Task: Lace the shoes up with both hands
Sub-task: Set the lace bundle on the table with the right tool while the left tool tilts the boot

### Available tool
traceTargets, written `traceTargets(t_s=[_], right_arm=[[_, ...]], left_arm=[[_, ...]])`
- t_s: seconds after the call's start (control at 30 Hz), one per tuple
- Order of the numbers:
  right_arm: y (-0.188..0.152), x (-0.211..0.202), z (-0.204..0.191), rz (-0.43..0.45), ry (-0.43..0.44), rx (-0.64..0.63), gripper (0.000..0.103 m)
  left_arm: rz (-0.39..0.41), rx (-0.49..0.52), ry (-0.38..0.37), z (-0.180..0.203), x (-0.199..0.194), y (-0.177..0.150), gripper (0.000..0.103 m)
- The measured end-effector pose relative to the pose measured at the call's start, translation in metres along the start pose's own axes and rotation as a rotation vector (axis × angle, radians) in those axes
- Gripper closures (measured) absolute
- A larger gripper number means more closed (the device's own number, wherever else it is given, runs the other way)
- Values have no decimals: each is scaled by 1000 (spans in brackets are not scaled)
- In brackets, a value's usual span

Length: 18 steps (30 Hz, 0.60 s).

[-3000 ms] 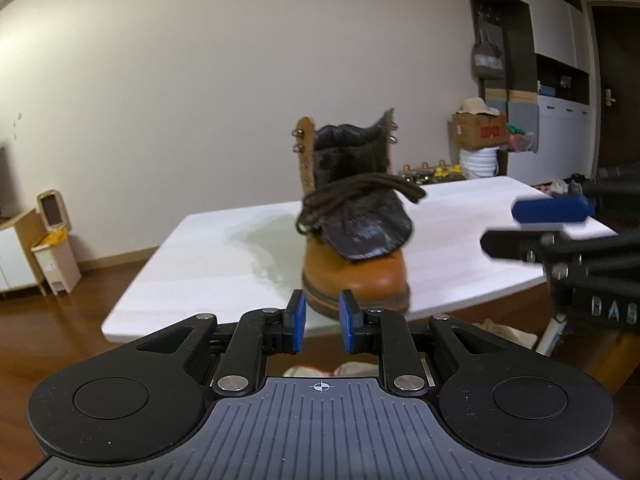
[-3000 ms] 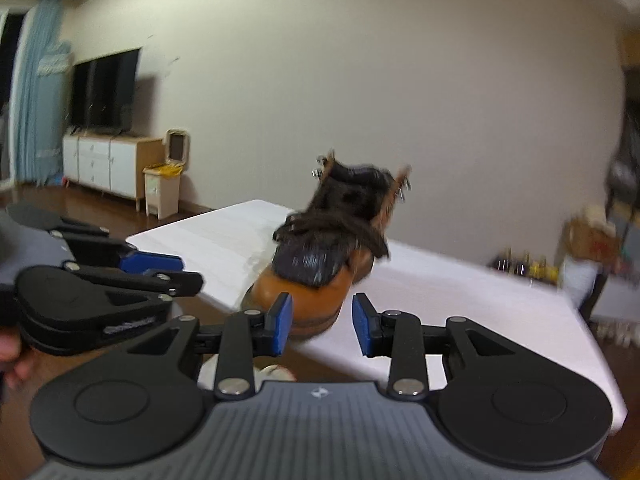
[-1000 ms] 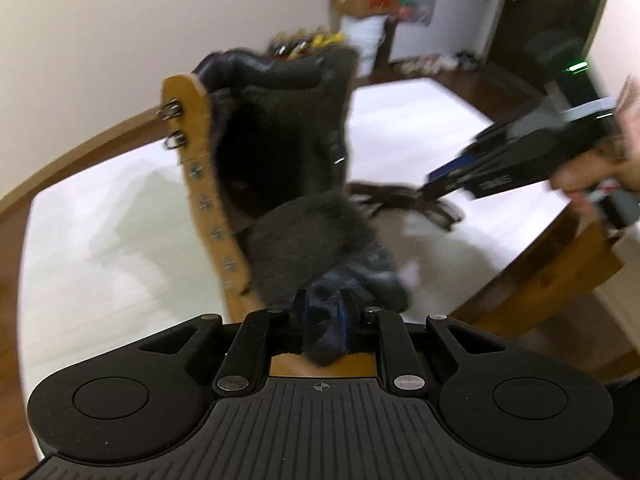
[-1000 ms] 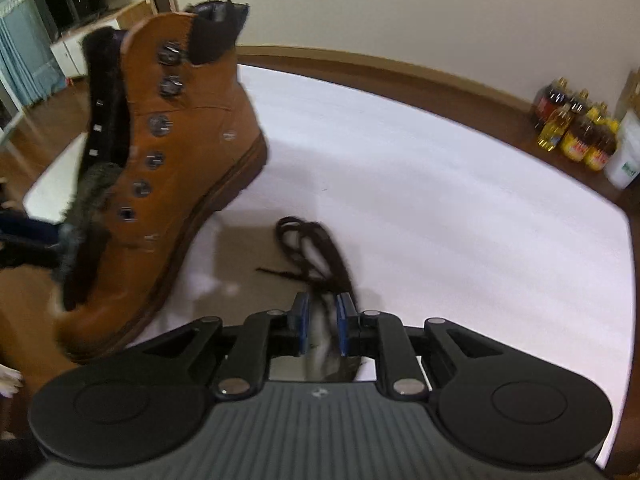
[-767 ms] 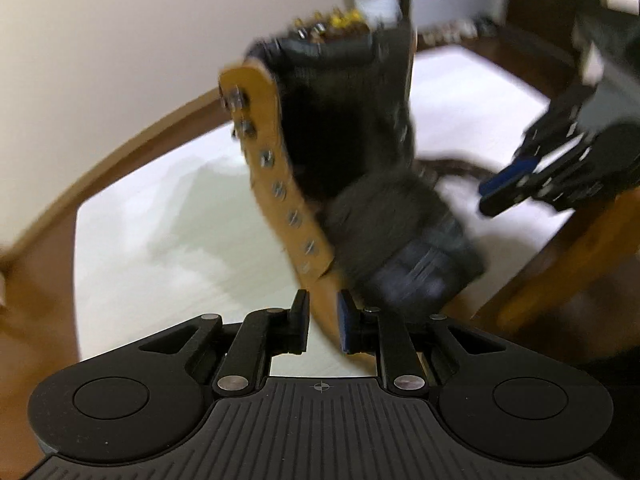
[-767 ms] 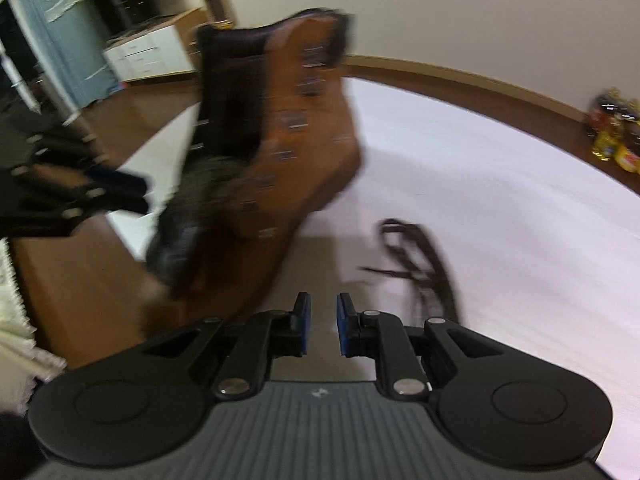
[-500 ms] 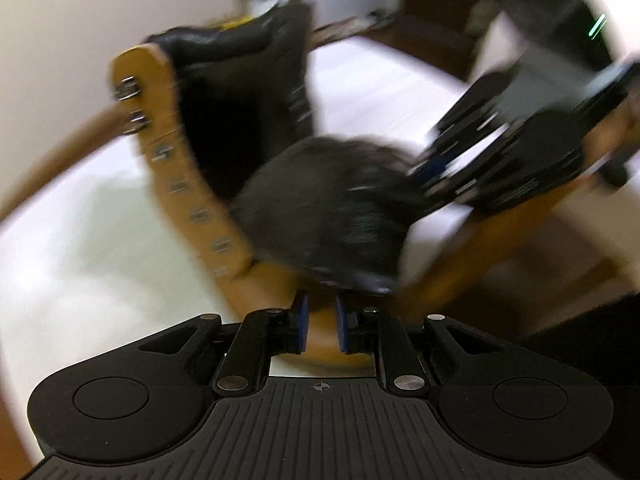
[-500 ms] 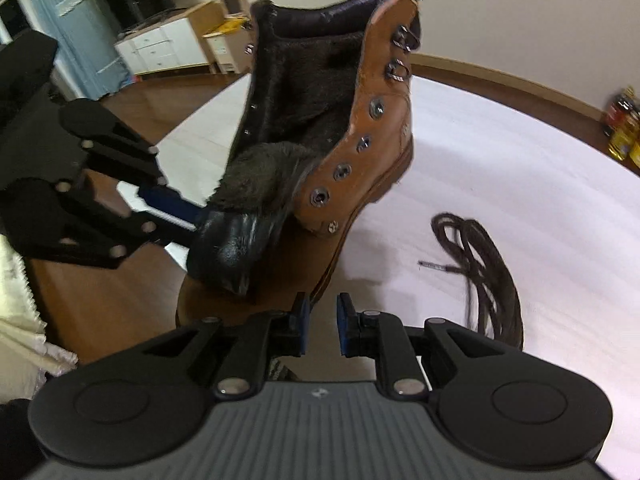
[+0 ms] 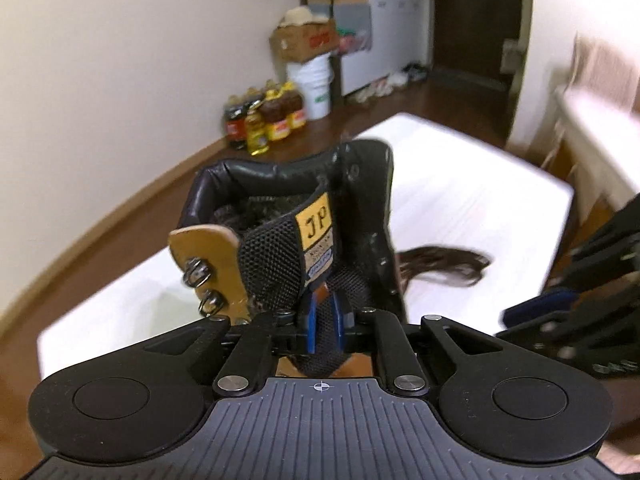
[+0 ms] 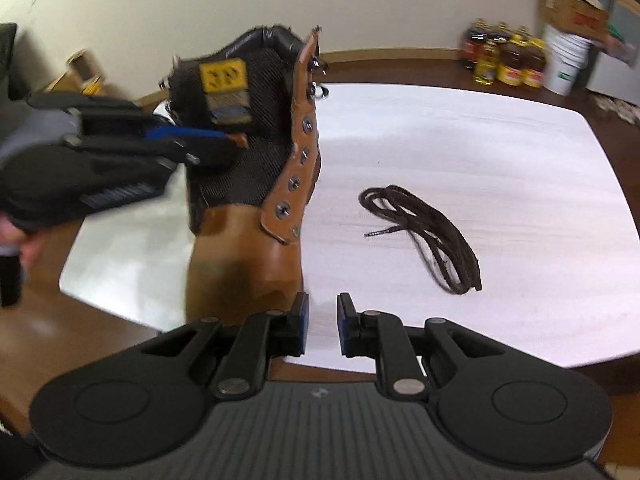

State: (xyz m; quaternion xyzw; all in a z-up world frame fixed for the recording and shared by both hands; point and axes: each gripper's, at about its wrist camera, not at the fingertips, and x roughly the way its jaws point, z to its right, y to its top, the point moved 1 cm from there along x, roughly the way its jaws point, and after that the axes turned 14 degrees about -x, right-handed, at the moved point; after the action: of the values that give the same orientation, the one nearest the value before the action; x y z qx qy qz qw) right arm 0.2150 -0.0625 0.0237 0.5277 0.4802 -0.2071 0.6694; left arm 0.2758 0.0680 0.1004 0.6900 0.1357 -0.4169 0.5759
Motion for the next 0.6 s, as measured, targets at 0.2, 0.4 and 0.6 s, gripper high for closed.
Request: traceTargets(t_s=[0.2,0.4,0.6], right_arm=[[-3,3,3,-4,-11,71,86],[-1,4,26,19,0,90,82],[4,32,68,27,-54,37,75]], left_arm=[[-71,30,91,21,31,8,93],[-53,61,42,19,-14,8,91],[-115,43,59,10,-22,8,91]])
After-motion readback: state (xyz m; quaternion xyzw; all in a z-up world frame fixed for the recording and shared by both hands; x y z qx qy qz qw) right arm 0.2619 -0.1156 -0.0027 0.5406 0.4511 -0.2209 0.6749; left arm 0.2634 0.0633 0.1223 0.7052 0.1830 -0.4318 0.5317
